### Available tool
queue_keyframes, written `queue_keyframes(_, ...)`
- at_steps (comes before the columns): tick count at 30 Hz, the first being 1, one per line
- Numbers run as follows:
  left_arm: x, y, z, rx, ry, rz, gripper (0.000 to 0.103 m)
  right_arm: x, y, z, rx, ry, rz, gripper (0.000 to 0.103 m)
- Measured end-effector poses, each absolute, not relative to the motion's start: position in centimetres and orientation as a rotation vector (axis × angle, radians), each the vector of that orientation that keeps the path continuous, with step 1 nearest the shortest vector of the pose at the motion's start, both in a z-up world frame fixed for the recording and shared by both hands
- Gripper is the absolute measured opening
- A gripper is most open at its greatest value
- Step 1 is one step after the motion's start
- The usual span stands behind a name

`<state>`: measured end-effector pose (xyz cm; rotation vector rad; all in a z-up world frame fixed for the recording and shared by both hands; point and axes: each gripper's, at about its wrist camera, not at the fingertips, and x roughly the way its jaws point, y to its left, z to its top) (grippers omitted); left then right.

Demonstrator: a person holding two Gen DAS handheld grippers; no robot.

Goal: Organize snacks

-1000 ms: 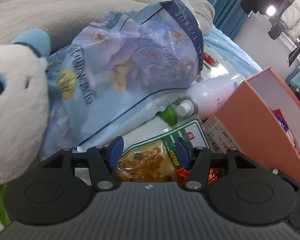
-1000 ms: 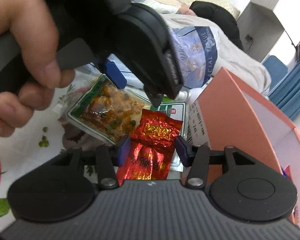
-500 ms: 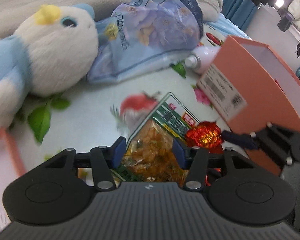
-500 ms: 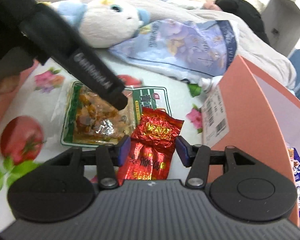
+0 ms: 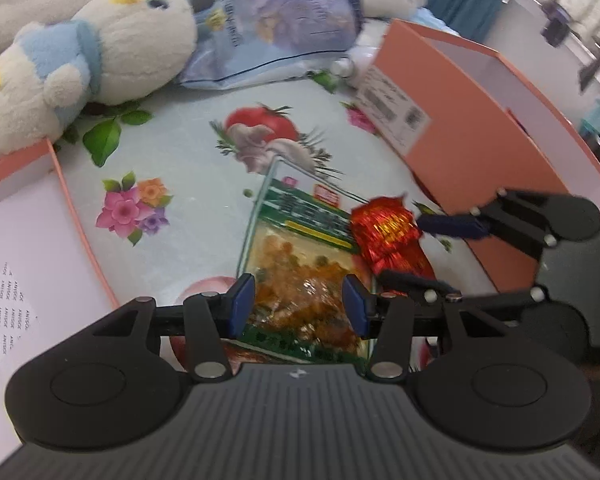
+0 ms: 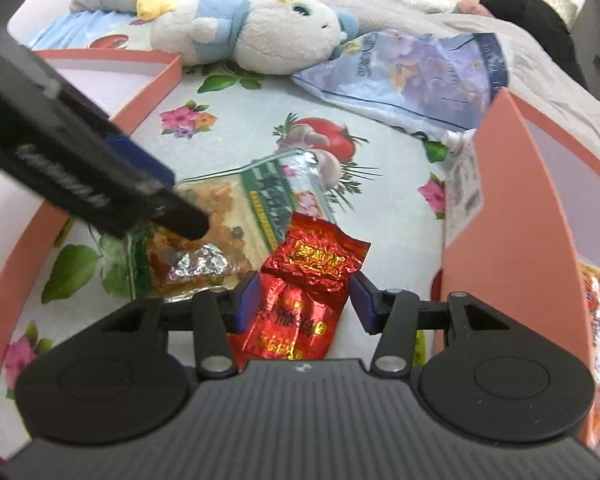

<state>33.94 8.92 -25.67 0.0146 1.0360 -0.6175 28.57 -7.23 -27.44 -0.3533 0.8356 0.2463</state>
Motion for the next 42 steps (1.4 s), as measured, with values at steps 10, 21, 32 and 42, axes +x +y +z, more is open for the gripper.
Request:
queue_keyframes(10,31.8,8.5,-24.8,0.119,0.958,-0.641,0.072,29.4,-8.6,-27.1,-0.174,0.831,0.149,0.056)
queue_keyframes(21,31.5,8.4,-25.3,0.166,0.912,-0.635,0.091,31.8,-10.1,-27.5,0.040,0.913,0.104,0.059)
queue_keyframes(32,31.4,7.3,-26.6,0.205,0.916,-0.646,0.091,32.8,-10.0,-28.5,-0.024,0.888,0.101,0.065)
queue_keyframes(42,30.4,6.0,-27.3,0.327,0.888,-0.634,0.091,32.5,-11.1,-27.9,0.023,0.900,0.150,0.060)
